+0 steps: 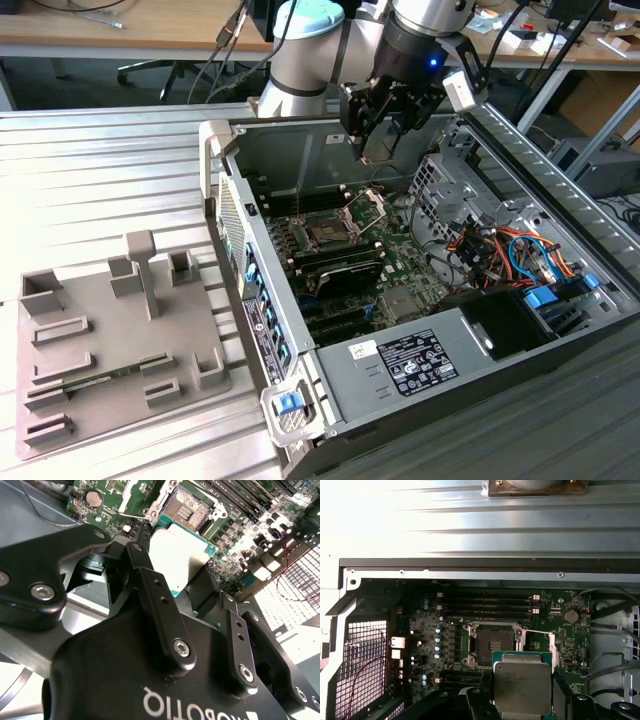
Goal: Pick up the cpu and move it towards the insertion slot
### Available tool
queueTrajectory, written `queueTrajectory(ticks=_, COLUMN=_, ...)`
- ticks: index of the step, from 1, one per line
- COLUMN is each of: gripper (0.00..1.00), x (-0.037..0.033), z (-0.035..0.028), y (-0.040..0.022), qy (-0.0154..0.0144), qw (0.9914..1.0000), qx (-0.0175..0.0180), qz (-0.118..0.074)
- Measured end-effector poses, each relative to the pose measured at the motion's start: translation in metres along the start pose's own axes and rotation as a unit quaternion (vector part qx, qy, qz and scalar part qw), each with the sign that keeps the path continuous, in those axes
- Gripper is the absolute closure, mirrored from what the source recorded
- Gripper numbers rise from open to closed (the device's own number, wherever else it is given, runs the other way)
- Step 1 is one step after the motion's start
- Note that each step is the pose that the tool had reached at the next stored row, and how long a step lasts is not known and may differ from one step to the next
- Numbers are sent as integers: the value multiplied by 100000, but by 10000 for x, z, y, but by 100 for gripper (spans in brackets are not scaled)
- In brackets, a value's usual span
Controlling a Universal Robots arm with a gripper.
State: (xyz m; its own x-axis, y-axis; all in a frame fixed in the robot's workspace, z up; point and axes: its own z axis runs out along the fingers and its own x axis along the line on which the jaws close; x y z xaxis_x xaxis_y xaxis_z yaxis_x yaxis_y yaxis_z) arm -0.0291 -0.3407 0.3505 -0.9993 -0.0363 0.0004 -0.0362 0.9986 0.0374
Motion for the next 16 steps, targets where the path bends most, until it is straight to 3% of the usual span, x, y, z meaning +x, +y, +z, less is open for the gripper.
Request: queueTrajectory(ticks=16, gripper=45, x=-46, z=31, y=0, qy=3, qw=100000, qx=2, qz=0)
